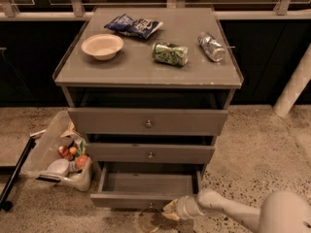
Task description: Close bottom drawer
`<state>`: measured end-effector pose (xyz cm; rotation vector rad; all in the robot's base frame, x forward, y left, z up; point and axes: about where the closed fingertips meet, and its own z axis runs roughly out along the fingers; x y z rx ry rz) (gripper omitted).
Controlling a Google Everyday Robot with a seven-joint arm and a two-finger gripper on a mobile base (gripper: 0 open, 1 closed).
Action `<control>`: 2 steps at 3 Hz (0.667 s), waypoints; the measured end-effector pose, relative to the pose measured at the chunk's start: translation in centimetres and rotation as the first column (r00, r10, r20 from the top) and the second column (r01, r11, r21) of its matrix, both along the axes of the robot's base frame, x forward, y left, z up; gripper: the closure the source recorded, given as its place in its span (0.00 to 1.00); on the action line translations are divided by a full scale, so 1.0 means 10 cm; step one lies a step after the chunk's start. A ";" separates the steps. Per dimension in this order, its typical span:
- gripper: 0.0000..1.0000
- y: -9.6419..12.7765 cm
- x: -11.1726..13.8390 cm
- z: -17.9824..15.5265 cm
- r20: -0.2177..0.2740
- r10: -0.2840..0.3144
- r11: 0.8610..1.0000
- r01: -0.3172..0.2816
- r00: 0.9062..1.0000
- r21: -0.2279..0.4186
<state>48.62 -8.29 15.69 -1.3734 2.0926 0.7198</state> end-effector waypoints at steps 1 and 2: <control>0.89 0.05 0.31 0.02 0.027 0.000 1.000 -0.001 1.000 0.005; 1.00 0.00 0.85 0.16 0.101 -0.053 0.998 0.055 0.994 -0.023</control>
Offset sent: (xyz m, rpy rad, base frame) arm 0.2302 -0.0233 0.0595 -0.1094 -0.2948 -0.2022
